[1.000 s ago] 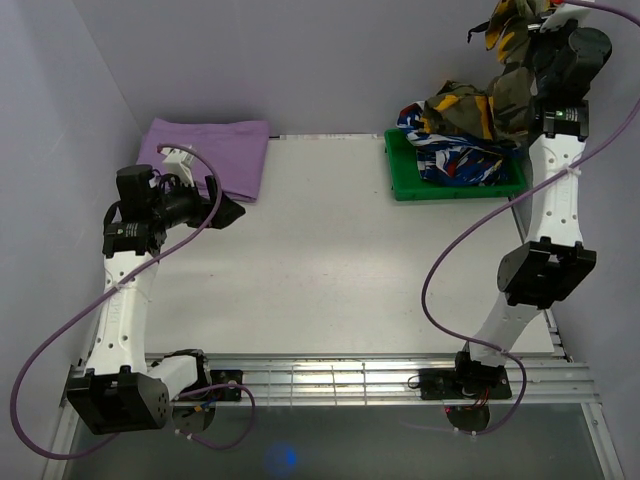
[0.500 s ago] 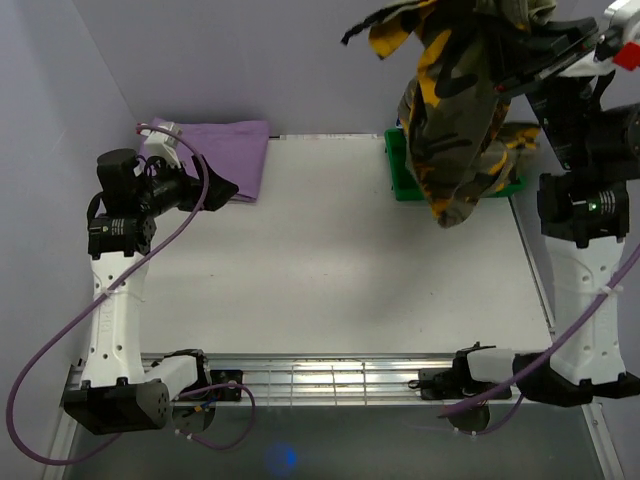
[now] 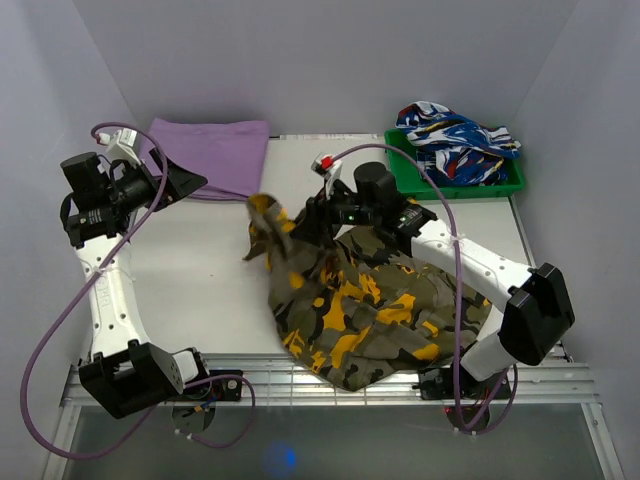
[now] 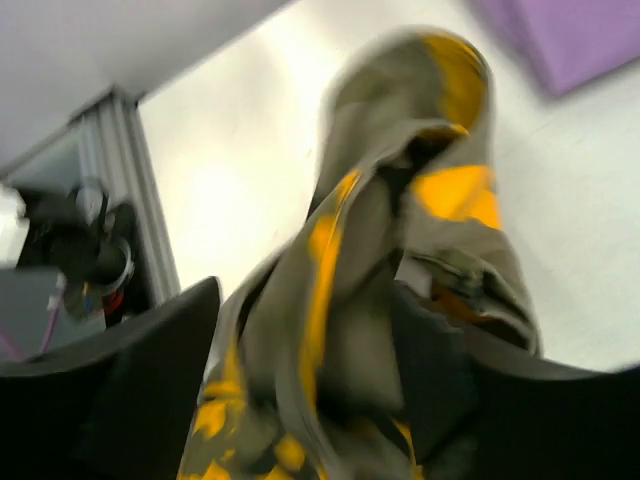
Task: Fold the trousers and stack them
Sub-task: Move the trousers to the center of the board, then flatten the trousers out
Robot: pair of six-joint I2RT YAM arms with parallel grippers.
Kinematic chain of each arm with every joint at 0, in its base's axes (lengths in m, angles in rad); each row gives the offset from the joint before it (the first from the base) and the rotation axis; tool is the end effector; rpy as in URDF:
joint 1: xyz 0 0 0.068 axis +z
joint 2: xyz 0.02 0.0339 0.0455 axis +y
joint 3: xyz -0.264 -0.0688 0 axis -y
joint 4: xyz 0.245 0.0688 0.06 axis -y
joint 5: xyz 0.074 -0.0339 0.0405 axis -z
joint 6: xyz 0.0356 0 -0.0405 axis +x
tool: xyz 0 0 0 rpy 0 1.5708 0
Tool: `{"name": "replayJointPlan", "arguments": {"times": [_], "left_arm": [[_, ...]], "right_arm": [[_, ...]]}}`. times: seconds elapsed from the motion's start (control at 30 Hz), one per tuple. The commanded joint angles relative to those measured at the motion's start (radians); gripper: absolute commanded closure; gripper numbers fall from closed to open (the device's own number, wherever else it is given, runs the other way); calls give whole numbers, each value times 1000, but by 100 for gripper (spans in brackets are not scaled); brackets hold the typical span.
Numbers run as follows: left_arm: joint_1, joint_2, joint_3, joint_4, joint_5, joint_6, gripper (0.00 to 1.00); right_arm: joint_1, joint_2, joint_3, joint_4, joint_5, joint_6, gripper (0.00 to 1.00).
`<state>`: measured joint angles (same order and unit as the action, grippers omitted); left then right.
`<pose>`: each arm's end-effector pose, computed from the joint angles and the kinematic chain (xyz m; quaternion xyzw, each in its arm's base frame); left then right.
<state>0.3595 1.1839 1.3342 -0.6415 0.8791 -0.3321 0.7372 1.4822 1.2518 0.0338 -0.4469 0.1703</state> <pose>0.2333 0.0584 0.4084 -0.0574 0.8045 -0.3586 0.4701 0.2509 0.2486 0.3582 -0.3458 0.6845 0.4251 0.4808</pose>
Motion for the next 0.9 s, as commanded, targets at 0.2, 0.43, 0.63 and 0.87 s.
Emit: {"name": "replayJointPlan", "arguments": {"times": [0.2, 0.43, 0.63, 0.87], "left_arm": [[12, 28, -37, -124, 115, 269, 2], [-143, 155, -127, -340, -125, 656, 2], [-321, 239, -202, -175, -432, 625, 2], [-435, 419, -156, -64, -649, 675, 10]], "right_arm": [[-125, -92, 170, -330, -58, -236, 14], [-425, 19, 55, -590, 172, -708, 28], [-498, 174, -21, -566, 258, -775, 43], [-524, 240, -245, -397, 454, -811, 50]]}}
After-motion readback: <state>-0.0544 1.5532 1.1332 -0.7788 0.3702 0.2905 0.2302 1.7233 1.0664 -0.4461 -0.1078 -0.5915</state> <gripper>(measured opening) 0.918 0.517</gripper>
